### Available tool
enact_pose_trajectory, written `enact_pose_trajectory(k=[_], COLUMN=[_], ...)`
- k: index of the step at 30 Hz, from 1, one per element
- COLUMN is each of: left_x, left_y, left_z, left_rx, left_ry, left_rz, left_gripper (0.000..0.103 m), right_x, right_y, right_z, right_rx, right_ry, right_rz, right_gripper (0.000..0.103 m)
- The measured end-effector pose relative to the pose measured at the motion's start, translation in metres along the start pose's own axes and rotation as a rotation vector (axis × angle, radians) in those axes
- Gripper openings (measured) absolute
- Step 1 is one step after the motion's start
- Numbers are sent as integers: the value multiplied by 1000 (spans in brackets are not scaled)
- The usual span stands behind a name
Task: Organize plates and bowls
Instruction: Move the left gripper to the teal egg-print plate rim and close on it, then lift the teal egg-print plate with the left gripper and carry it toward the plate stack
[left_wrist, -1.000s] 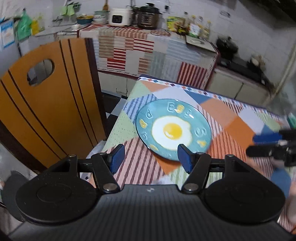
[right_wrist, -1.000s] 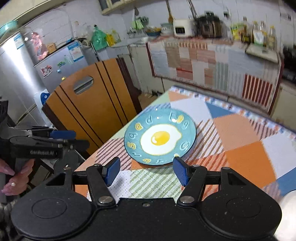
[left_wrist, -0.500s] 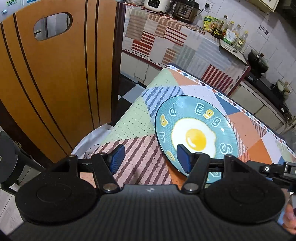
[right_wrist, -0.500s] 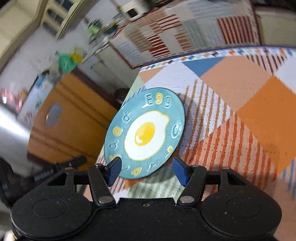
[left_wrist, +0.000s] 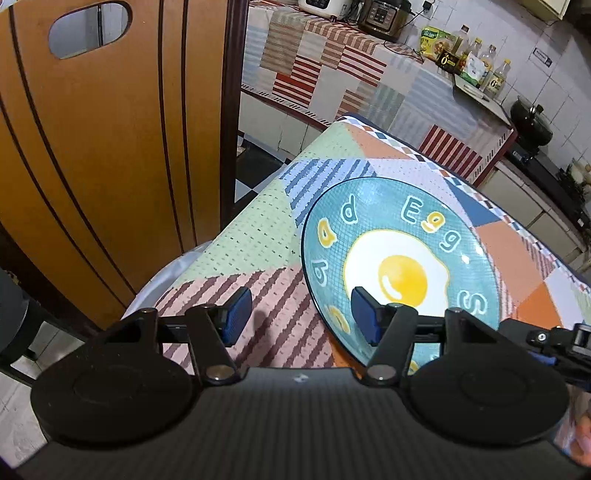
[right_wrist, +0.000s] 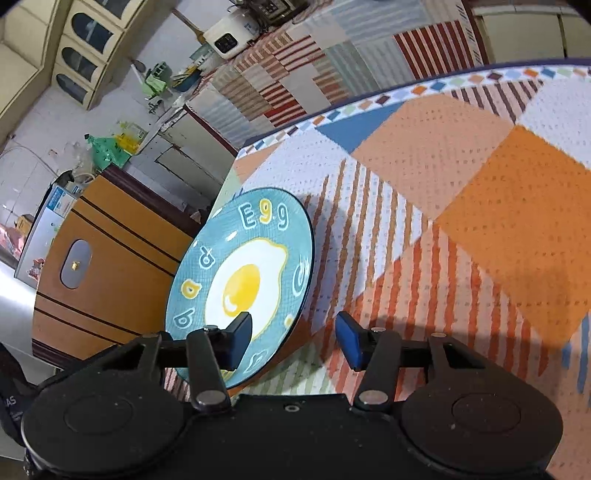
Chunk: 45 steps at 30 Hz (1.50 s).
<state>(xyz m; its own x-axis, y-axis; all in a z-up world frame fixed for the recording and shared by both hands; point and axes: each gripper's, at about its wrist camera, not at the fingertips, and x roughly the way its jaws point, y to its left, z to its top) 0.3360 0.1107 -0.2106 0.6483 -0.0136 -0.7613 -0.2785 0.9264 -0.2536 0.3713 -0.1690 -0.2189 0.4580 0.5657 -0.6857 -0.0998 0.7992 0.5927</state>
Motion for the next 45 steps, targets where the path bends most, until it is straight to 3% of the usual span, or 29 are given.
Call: enact_pose_trajectory(k=[5, 8, 10, 11, 12, 13, 20, 23, 27, 30, 38, 45], left_x=[16, 20, 21, 22, 22, 22, 25, 26, 31, 27, -13, -63], left_y=[0, 3, 5, 5, 5, 3, 0, 1, 1, -11, -28, -21], left_z=[2, 1, 3, 4, 6, 7, 5, 6, 6, 3, -10, -13], left_rx=[14, 13, -12, -26, -30, -29, -46, -50, -46, 23, 187, 213], left_ry=[32, 30, 28, 37, 45, 53, 56, 66, 96, 92, 108, 104], left_rz=[-5, -5, -23, -43, -61, -77, -78, -82, -110, -74, -93, -162], left_gripper=[54, 46, 34, 29, 19, 11, 11, 12, 16, 17, 17, 17], right_x=[8, 13, 15, 15, 15, 15, 20, 30, 36, 36, 6, -36], right_y=[1, 0, -2, -4, -6, -7, -4, -5, -9, 4, 8, 23], right_z=[1, 0, -1, -2, -1, -2, 1, 1, -2, -3, -9, -27], right_rx=[-30, -16, 5, 17, 26, 34, 44, 63, 83, -27, -89, -165], right_ry=[5, 5, 1, 1, 2, 8, 31, 45, 6, 19, 96, 64], right_rz=[-24, -18, -21, -20, -6, 20, 10, -7, 24, -12, -31, 26], right_gripper=[48, 40, 33, 23, 14, 12, 13, 22, 16, 16, 19, 20])
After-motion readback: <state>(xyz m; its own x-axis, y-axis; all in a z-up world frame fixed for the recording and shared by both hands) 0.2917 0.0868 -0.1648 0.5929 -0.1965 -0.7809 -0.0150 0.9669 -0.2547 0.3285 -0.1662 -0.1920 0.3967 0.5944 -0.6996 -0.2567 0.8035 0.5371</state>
